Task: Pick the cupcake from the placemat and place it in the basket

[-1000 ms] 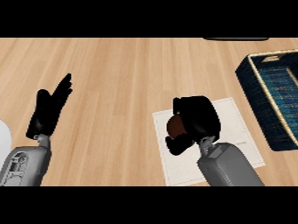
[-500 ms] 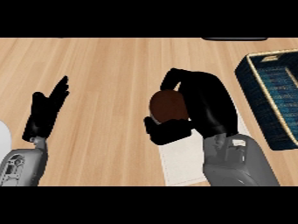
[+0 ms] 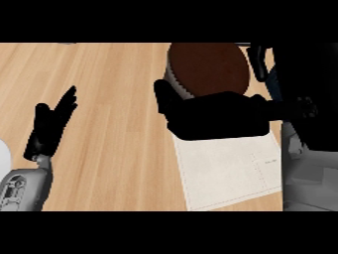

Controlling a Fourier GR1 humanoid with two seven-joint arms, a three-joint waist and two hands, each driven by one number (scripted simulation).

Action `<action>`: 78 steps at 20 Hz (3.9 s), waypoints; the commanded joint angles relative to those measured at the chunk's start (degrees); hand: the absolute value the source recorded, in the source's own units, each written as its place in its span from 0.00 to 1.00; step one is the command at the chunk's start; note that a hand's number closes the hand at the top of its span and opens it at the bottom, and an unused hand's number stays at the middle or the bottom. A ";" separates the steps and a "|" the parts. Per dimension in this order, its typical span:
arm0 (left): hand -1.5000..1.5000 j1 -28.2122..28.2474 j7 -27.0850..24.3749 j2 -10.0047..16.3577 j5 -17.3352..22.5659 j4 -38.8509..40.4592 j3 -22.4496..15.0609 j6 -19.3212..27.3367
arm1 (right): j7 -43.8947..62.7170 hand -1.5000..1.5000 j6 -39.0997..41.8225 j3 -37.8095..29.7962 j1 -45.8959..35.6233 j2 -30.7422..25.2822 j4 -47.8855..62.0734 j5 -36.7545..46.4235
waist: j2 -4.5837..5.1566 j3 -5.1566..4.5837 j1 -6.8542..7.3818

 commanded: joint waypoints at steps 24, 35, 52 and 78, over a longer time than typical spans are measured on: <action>0.50 0.40 -0.39 -0.11 0.30 -1.31 0.78 0.23 | -12.82 1.00 21.63 -14.97 -15.07 -37.37 34.38 2.85 | 0.46 0.05 -0.47; 0.50 -0.52 -1.96 1.01 0.26 1.86 1.62 -1.11 | -32.71 1.00 15.21 -21.11 -3.61 -44.05 40.27 0.53 | 0.66 0.04 0.03; 0.50 -1.12 -1.52 -1.59 -1.33 1.07 0.25 1.07 | -34.78 0.00 5.00 -27.65 5.04 -36.34 48.17 -3.10 | 0.51 0.05 0.12; 0.50 1.42 0.14 -1.43 -1.82 -2.38 0.47 1.29 | -44.52 0.00 0.14 -60.05 24.38 -54.92 51.19 -20.24 | 0.22 0.09 -1.32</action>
